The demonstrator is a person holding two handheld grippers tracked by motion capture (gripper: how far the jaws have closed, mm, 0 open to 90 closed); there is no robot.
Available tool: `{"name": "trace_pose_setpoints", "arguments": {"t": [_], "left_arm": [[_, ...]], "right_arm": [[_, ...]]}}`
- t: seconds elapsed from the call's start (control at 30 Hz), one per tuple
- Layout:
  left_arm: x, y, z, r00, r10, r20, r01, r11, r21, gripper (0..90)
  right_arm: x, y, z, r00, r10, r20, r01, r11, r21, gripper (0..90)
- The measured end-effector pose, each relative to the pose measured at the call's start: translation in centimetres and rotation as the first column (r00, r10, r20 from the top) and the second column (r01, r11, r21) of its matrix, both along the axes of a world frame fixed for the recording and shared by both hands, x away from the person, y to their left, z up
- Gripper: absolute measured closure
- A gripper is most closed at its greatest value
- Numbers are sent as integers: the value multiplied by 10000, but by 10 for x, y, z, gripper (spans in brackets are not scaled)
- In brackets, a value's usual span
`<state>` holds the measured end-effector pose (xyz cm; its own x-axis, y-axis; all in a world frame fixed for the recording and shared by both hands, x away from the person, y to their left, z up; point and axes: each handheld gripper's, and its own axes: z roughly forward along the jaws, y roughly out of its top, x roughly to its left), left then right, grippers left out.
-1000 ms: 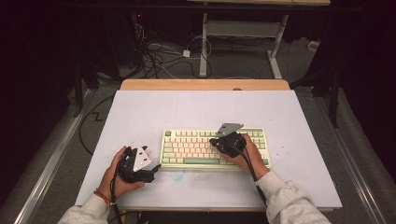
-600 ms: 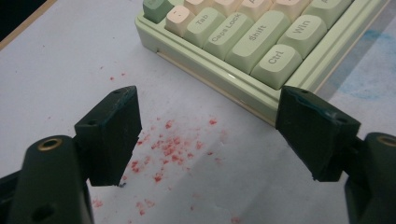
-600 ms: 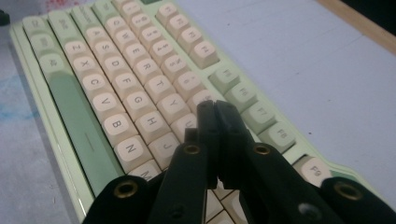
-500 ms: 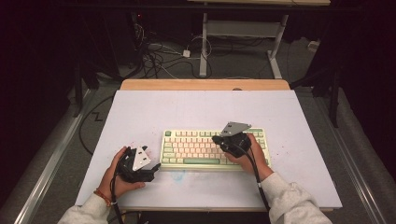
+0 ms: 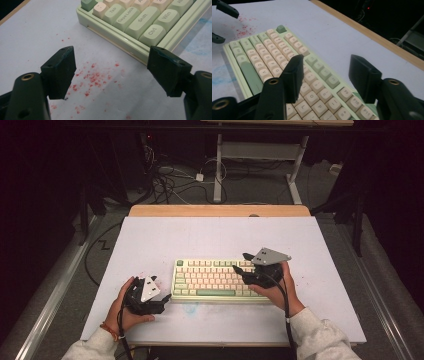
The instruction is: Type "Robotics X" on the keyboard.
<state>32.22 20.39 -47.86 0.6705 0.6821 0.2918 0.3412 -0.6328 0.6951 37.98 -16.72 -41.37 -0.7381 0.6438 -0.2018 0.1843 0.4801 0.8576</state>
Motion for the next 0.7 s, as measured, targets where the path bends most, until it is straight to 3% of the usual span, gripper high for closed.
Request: {"name": "trace_pose_setpoints", "arguments": {"t": [0.13, 0.33, 0.7], "left_arm": [[0, 0, 1, 10000, 5, 17, -5, 10000, -14, 218], [-3, 1, 3, 9998, -187, -36, 187, 9998, 33, 238], [-5, 4, 11, 9994, -324, -145, 315, 9978, -588, 230]], "right_arm": [[-5, -9, 3, 9990, -323, 317, 323, 9995, 2, 338], [-15, -26, 3, 9962, -635, 598, 636, 9980, 6, 304], [-36, -60, -1, 9877, -1256, 927, 1226, 9918, 366, 265]]}}
